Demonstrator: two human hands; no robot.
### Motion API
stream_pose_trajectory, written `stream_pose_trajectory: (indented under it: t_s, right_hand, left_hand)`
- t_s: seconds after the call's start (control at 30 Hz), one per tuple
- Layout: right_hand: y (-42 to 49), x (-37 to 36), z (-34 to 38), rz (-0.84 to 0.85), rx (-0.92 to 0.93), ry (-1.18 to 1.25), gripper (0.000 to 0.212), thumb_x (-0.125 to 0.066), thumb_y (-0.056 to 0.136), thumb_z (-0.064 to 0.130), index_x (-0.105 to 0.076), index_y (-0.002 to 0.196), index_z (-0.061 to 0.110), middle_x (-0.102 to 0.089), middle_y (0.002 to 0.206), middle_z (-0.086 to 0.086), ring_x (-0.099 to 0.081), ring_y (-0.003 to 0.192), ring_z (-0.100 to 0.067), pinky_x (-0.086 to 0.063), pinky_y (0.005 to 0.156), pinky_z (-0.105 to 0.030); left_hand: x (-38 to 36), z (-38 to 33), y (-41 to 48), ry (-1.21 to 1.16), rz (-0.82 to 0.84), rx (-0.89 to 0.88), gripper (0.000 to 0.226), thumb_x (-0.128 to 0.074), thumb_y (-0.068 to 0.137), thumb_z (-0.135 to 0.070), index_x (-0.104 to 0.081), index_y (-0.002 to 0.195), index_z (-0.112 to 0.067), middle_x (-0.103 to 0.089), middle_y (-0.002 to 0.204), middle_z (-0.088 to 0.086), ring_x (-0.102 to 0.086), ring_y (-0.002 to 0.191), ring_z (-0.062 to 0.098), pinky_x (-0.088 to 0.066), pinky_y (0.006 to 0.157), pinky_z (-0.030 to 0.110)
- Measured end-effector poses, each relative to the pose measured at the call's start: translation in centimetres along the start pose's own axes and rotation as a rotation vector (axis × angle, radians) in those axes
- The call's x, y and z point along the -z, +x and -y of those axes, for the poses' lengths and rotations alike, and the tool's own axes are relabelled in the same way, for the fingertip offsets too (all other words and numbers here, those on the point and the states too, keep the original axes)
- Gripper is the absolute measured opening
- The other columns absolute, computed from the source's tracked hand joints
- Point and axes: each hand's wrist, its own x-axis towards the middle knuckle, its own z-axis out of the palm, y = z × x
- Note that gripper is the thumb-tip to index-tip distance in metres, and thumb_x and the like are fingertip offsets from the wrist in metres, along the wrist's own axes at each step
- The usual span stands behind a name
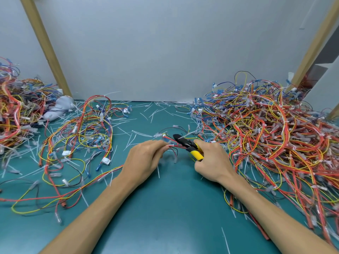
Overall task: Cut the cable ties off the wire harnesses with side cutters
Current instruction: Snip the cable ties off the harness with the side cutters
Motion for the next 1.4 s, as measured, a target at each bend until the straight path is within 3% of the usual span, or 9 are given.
stream_pose_trajectory:
  t_s: [0.2,0.4,0.53,0.67,0.8,1.1,1.23,1.3,1.4]
  right_hand:
    - [0.0,0.0,-0.7,-0.18,-0.104,0.191,0.024,-0.06,0.068,0.013,-0.042,0.075,0.027,-0.04,0.054,0.004,-0.04,0.053,-0.023,-0.025,0.047,-0.031]
    - [-0.1,-0.2,-0.3,-0.314,0.007,-0.165,0.049,-0.074,0.068,0.019,-0.054,0.112,0.016,-0.054,0.094,-0.003,-0.047,0.087,-0.026,-0.039,0.075,-0.038]
    - [0.1,0.1,-0.5,-0.445,0.051,-0.453,0.065,-0.086,0.059,0.024,-0.055,0.116,0.017,-0.047,0.095,-0.009,-0.04,0.088,-0.028,-0.031,0.075,-0.038]
    - [0.2,0.2,-0.6,-0.546,0.031,-0.402,0.072,-0.089,0.058,0.021,-0.053,0.12,0.016,-0.046,0.098,-0.011,-0.038,0.091,-0.029,-0.03,0.079,-0.038]
    - [0.3,0.2,-0.8,-0.561,0.046,-0.385,0.071,-0.087,0.06,0.016,-0.053,0.122,0.017,-0.044,0.099,-0.01,-0.038,0.093,-0.028,-0.029,0.08,-0.037]
    - [0.4,0.0,-0.4,-0.739,-0.019,-0.016,0.048,-0.073,0.083,0.04,-0.052,0.119,0.018,-0.047,0.1,-0.006,-0.038,0.094,-0.023,-0.024,0.081,-0.028]
    - [0.4,0.0,-0.2,-0.729,-0.016,0.044,0.044,-0.062,0.087,0.044,-0.051,0.121,0.018,-0.047,0.103,-0.005,-0.039,0.097,-0.023,-0.024,0.084,-0.027]
    - [0.4,0.0,-0.1,-0.739,-0.004,0.091,0.043,-0.061,0.088,0.042,-0.05,0.121,0.017,-0.047,0.105,-0.003,-0.041,0.098,-0.023,-0.024,0.085,-0.027]
    - [0.2,0.1,0.2,-0.749,0.018,0.18,0.043,-0.06,0.088,0.039,-0.046,0.121,0.015,-0.045,0.108,0.0,-0.043,0.1,-0.023,-0.027,0.089,-0.028]
  left_hand:
    - [0.1,0.6,0.2,-0.347,0.059,0.175,0.024,-0.052,0.099,-0.022,-0.068,0.118,-0.024,-0.072,0.099,-0.01,-0.063,0.087,0.004,-0.045,0.077,0.014]
    - [2.5,0.6,1.4,-0.647,-0.21,0.383,0.03,-0.032,0.105,-0.011,-0.059,0.117,-0.012,-0.067,0.105,0.005,-0.065,0.092,0.016,-0.048,0.082,0.027]
    - [5.1,1.8,2.6,-0.453,-0.17,0.386,0.028,-0.04,0.098,0.001,-0.061,0.11,-0.014,-0.069,0.093,-0.001,-0.065,0.081,0.007,-0.048,0.075,0.017]
    - [6.3,2.3,2.1,-0.251,0.191,0.379,0.019,-0.05,0.095,-0.004,-0.061,0.101,-0.019,-0.071,0.087,-0.008,-0.066,0.073,0.003,-0.044,0.067,0.01]
    - [5.7,1.7,0.2,-0.08,0.43,0.285,0.014,-0.062,0.092,-0.015,-0.056,0.102,-0.022,-0.066,0.096,-0.008,-0.062,0.083,0.01,-0.044,0.072,0.02]
    - [3.5,-0.2,0.6,0.279,0.391,0.263,0.013,-0.063,0.09,-0.033,-0.058,0.095,-0.021,-0.067,0.098,0.001,-0.058,0.096,0.028,-0.049,0.078,0.039]
    - [4.0,-0.7,2.3,0.076,0.354,0.403,0.017,-0.074,0.082,-0.028,-0.064,0.07,-0.02,-0.073,0.074,-0.001,-0.066,0.075,0.015,-0.047,0.067,0.026]
    - [4.4,-0.9,3.6,-0.099,0.384,0.506,0.018,-0.075,0.083,-0.026,-0.068,0.071,-0.014,-0.073,0.067,0.001,-0.068,0.061,0.008,-0.053,0.065,0.023]
    - [5.3,-1.8,6.1,-0.542,0.447,0.673,0.018,-0.071,0.088,-0.02,-0.067,0.08,-0.005,-0.075,0.073,0.008,-0.071,0.065,0.017,-0.058,0.072,0.024]
